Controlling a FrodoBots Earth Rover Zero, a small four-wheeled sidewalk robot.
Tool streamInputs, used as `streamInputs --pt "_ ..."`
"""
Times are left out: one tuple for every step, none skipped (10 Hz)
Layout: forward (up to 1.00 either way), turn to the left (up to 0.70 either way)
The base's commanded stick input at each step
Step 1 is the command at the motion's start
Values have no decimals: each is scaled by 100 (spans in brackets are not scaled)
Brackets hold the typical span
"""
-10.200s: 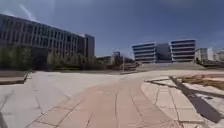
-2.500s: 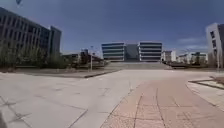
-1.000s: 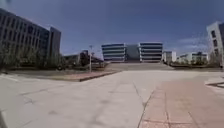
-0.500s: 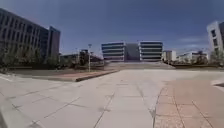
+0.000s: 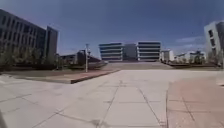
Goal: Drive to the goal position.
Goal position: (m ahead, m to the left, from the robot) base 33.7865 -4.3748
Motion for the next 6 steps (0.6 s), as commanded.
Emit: streamInputs --pt "70 -5" --pt "70 -5" --pt "70 -5" --pt "70 -5" --pt "70 -5" --pt "70 -5"
